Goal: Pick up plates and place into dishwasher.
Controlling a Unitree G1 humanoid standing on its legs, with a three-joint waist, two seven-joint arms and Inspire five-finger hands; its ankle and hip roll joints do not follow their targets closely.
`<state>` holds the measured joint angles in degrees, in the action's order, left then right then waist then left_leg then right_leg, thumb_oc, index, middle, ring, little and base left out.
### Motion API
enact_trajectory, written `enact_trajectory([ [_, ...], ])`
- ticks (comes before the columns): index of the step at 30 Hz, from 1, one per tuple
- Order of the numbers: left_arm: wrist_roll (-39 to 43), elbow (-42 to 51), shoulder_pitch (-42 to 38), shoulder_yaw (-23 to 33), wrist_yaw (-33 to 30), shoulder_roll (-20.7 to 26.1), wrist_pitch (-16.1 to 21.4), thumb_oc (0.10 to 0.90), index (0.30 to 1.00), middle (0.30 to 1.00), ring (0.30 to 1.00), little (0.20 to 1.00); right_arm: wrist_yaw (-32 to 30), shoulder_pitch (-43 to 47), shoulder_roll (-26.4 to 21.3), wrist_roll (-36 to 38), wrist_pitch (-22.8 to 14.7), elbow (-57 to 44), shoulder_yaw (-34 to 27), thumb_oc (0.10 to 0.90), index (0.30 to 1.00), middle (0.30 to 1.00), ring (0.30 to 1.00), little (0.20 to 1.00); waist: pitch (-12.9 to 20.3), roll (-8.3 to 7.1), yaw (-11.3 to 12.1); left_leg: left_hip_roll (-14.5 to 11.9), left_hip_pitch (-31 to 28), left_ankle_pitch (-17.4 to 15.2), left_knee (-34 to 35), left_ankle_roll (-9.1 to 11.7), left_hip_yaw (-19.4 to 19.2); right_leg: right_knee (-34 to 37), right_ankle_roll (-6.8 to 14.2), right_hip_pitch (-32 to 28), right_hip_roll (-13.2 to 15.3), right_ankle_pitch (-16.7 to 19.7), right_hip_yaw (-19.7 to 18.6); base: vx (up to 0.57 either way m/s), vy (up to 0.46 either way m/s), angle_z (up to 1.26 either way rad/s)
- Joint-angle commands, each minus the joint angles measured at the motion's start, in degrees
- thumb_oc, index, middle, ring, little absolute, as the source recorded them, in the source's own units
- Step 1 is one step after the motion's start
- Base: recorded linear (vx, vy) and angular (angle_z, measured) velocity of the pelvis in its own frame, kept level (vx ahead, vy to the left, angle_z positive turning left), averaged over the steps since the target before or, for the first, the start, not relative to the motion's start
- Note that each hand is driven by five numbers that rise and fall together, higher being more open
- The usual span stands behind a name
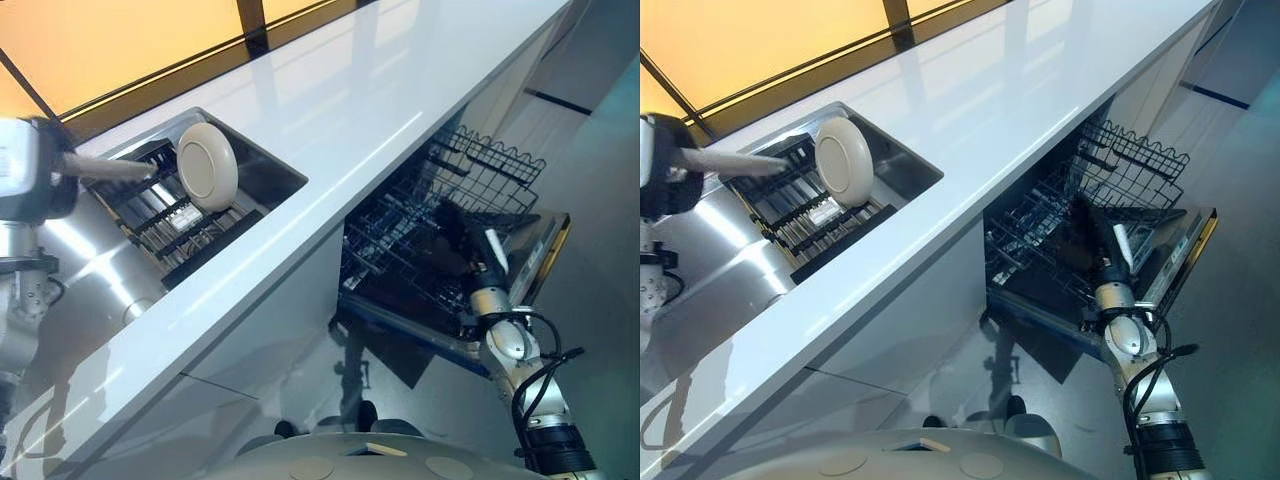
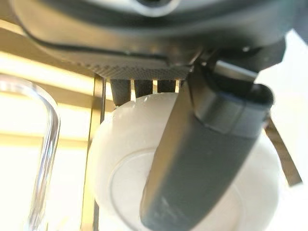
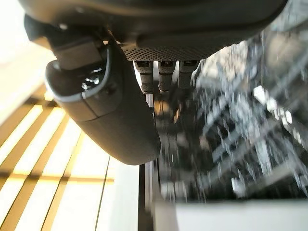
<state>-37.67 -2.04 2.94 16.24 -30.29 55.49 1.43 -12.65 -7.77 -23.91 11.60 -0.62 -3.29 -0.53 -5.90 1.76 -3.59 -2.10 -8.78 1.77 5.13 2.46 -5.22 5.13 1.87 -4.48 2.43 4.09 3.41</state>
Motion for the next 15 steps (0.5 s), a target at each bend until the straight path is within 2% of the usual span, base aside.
enact_trajectory([
  [1,3.0,5.9,-1.9,8.4,-7.9,5.5,1.7,0.1,0.3,0.3,0.3,0.2,-6.9,4.6,-4.3,-3.0,-9.7,-7.7,-3.8,0.8,0.9,0.9,0.9,0.9,3.8,-0.02,-0.1,5.1,2.0,-2.2,-0.1,-3.0,0.0,-4.1,3.2,-0.4,-1.0,-4.0,0.8,-0.02,0.019,0.04],
  [4,5.2,9.3,-2.2,9.5,-8.0,5.1,3.8,0.1,0.3,0.3,0.3,0.2,-6.9,5.9,-6.0,-4.8,-12.5,-9.3,-5.4,0.8,0.9,0.9,0.9,0.9,3.9,-0.19,0.5,5.2,2.2,-2.2,-0.1,-3.0,0.6,-4.4,3.2,-0.3,-0.8,-4.1,1.3,-0.02,0.013,0.06],
  [7,8.7,13.5,-4.1,8.4,-5.4,4.2,6.5,0.1,0.3,0.3,0.3,0.2,-5.0,8.3,-9.5,-6.8,-14.3,-12.8,-5.0,0.8,0.9,0.9,0.9,0.9,4.1,-0.42,1.3,5.4,2.4,-2.1,-0.1,-2.8,1.3,-4.7,3.3,-0.2,-0.7,-4.3,1.9,-0.03,0.006,0.12],
  [11,10.8,16.5,-9.6,2.6,-1.6,2.7,8.9,0.1,0.3,0.3,0.3,0.2,0.2,12.3,-13.3,-13.2,-15.7,-15.2,-1.7,0.8,0.9,0.9,0.9,0.9,4.1,-0.77,2.0,5.4,2.6,-2.2,-0.1,-2.6,1.8,-5.2,3.4,-0.1,-0.4,-4.7,2.8,-0.04,-0.005,0.15],
  [13,11.9,18.2,-13.0,-0.9,1.1,2.3,9.5,0.1,0.3,0.3,0.3,0.2,2.8,15.2,-17.1,-18.2,-15.8,-16.7,0.4,0.8,0.9,0.9,0.9,0.9,4.4,-1.13,2.4,5.4,2.7,-2.1,-0.1,-2.4,1.9,-5.2,3.6,-0.1,-0.3,-4.7,3.1,-0.03,-0.017,0.09],
  [15,13.4,18.8,-16.4,-3.7,3.5,2.8,9.6,0.1,0.3,0.3,0.3,0.2,6.4,18.4,-20.6,-19.1,-16.0,-17.7,1.6,0.8,0.9,0.9,0.9,0.9,4.6,-1.38,2.6,5.4,2.8,-2.1,-0.1,-2.3,2.0,-5.2,3.7,-0.1,-0.3,-4.7,3.5,-0.02,-0.021,0.14],
])
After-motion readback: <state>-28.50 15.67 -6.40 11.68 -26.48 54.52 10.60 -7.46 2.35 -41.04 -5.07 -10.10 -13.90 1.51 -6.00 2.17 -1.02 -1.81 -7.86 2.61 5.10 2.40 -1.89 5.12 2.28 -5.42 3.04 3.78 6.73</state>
